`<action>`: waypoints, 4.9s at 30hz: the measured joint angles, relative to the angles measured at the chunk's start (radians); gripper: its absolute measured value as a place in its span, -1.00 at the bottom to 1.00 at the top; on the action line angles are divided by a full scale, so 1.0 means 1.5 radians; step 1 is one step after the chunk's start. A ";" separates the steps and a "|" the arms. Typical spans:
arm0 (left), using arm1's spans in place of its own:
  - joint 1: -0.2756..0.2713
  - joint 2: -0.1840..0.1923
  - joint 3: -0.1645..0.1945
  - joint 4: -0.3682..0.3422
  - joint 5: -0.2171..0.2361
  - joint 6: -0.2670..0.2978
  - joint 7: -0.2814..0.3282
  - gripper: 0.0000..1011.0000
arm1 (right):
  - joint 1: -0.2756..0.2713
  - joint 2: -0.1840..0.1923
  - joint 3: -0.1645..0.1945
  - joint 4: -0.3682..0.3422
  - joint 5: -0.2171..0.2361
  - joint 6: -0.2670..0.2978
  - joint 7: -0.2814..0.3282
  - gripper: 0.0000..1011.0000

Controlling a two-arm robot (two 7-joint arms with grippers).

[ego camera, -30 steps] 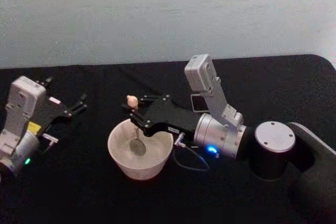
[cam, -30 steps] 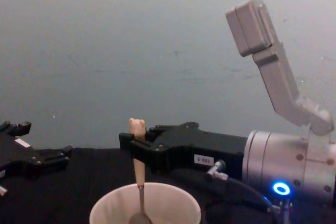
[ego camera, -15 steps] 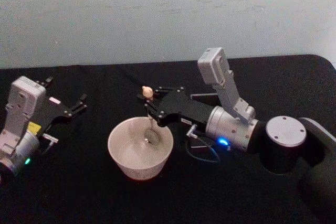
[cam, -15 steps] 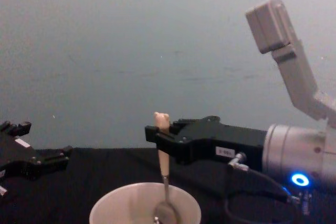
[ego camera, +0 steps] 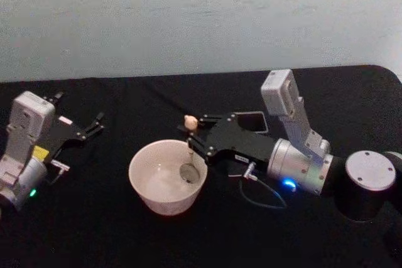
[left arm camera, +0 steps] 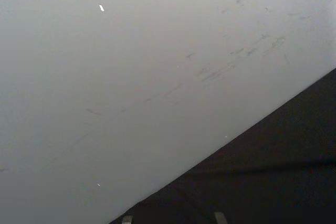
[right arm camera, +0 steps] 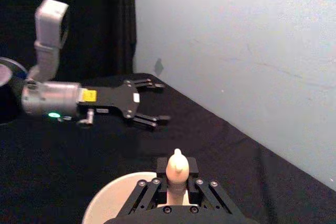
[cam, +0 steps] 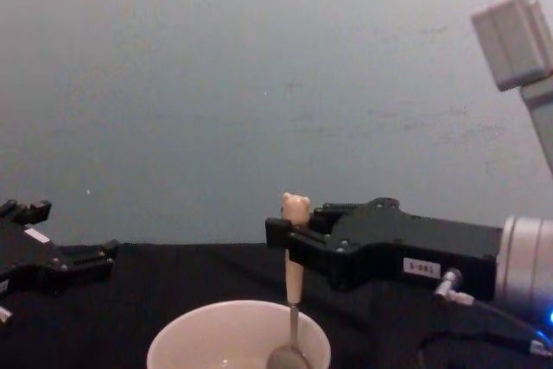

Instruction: Pick up the stirring spoon with one hand, stir inside the cup, then place it back in its original position.

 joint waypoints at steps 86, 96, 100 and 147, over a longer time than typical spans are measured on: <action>0.000 0.000 0.000 0.000 0.000 0.000 0.000 0.98 | -0.005 0.023 -0.031 -0.061 0.049 0.044 0.025 -0.59; 0.000 0.000 0.000 0.000 0.000 0.000 0.000 0.98 | 0.037 -0.022 -0.054 -0.006 0.031 0.046 0.003 -0.59; 0.000 0.000 0.000 0.000 0.000 0.000 0.000 0.98 | 0.053 -0.038 -0.055 0.023 0.020 0.046 -0.010 -0.59; 0.000 0.000 0.000 0.000 0.000 0.000 0.000 0.98 | -0.002 0.025 -0.041 -0.060 0.047 0.064 0.019 -0.59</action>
